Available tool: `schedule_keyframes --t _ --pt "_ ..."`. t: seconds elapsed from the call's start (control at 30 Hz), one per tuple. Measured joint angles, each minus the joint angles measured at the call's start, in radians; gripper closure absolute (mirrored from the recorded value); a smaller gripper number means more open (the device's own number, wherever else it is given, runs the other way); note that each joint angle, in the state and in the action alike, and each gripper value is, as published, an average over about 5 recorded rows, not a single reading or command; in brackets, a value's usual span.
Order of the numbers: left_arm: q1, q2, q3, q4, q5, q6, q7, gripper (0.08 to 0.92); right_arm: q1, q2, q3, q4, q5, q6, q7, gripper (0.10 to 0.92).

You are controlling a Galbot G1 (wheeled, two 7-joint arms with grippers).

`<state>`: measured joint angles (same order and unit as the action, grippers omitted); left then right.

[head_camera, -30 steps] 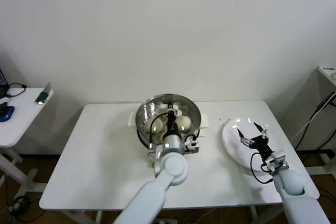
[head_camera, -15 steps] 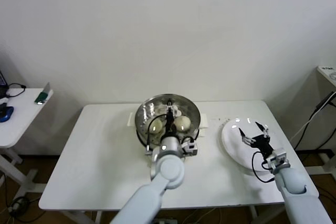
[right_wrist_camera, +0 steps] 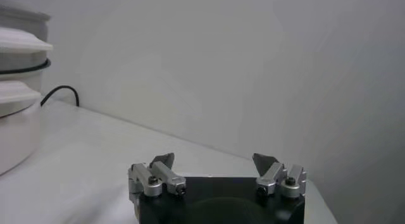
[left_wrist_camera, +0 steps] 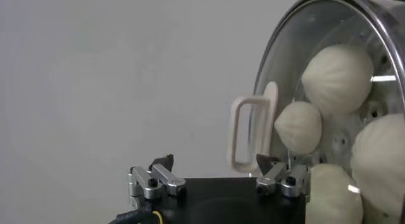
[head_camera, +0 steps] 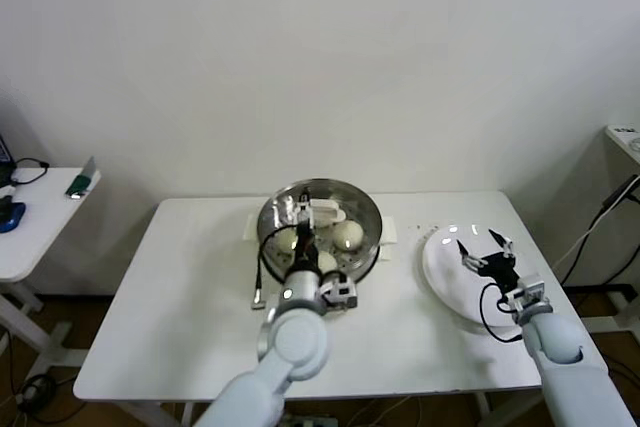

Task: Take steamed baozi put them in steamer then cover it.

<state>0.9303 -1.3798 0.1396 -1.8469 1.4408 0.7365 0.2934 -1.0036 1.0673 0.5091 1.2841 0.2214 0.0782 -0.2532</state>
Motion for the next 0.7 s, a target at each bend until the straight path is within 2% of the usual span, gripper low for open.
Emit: schedule_keyframes --t 0.4,0.6,0.7 --pt "0.129 0.061 -0.102 -0.180 -0.129 0.000 -0.116 0.177 -0.020 0.009 0.010 0.028 -0.003 -0.005 0.009 0.203" --pt "0.220 0.067 -0.198 -0.258 -0.297 -0.007 -0.202 0.177 -0.043 0.018 0.022 0.050 -0.005 -0.003 0.010 0.203" --pt "0.274 0.063 -0.265 -0.284 -0.419 -0.050 -0.253 0.177 -0.055 0.020 0.028 0.064 -0.008 0.000 0.010 0.203"
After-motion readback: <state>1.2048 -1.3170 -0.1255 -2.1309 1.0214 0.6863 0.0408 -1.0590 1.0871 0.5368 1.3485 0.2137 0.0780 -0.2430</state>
